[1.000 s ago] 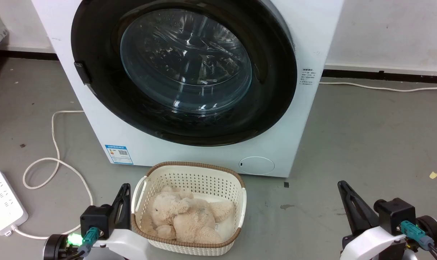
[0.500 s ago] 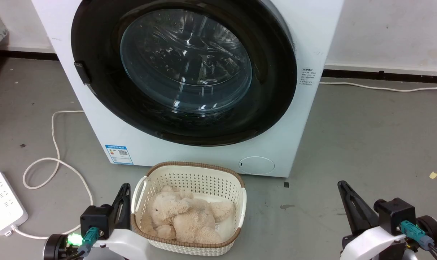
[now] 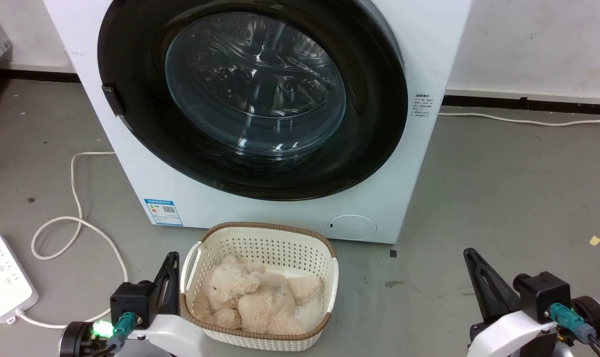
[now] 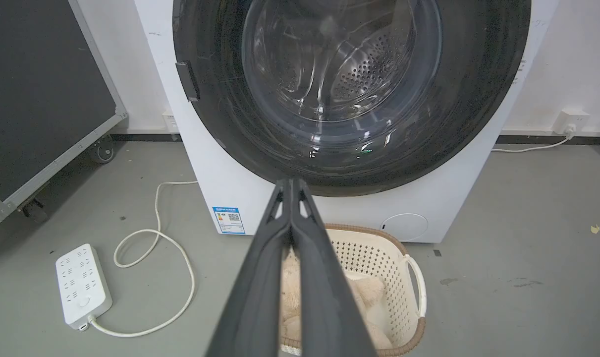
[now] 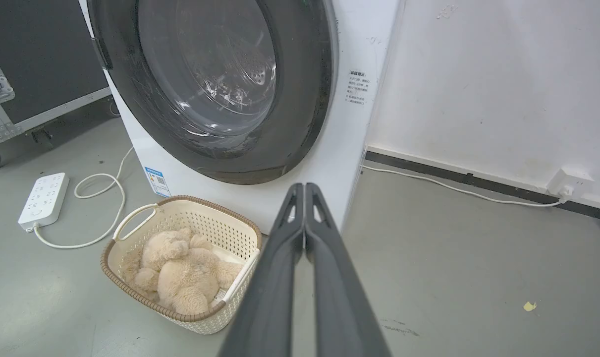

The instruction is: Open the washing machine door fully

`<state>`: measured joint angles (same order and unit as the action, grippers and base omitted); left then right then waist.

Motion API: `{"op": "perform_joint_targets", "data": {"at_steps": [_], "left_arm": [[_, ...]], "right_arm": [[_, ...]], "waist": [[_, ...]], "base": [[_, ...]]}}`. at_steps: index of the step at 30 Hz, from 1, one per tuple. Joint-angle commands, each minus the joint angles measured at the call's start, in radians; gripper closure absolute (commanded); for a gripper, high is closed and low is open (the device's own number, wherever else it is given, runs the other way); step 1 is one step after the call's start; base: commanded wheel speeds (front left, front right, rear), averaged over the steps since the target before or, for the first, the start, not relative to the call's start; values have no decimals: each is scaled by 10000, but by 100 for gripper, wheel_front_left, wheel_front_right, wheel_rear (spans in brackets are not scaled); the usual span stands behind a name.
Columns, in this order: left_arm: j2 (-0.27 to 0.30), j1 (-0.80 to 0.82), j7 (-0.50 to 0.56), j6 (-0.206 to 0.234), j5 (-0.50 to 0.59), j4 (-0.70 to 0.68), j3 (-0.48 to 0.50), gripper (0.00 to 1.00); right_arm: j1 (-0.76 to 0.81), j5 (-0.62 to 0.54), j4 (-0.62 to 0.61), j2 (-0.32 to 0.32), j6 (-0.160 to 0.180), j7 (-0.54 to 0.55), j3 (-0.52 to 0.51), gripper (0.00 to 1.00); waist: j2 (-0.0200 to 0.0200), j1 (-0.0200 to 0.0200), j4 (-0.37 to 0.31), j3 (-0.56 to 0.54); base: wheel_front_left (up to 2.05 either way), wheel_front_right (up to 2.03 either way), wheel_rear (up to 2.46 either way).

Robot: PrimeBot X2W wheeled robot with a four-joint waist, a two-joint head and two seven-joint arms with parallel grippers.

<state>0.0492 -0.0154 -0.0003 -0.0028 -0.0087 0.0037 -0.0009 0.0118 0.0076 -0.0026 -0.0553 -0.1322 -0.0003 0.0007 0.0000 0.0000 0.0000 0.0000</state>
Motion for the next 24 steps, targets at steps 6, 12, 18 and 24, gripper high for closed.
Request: {"op": "perform_joint_targets", "data": {"at_steps": [6, 12, 18, 24], "left_arm": [[0, -2, -3, 0, -8, 2, -1, 0], [0, -12, -81, 13, -26, 1, -34, 0], [1, -34, -207, 42, -33, -32, -86, 0], [2, -49, -333, 61, -33, -74, -135, 0]], "right_arm": [[2, 8, -2, -2, -2, -3, 0, 0], [24, 105, -4, 0, -1, -81, -6, 0], [49, 218, -28, 2, -1, -207, -57, 0], [70, 258, -83, 5, 0, -333, -75, 0]], "waist": [[0, 0, 0, 0], [0, 0, -3, 3], [0, 0, -9, 19], [0, 0, -10, 72]], "base": [[0, 0, 0], [0, 0, 0], [0, 0, 0], [0, 0, 0]]}}
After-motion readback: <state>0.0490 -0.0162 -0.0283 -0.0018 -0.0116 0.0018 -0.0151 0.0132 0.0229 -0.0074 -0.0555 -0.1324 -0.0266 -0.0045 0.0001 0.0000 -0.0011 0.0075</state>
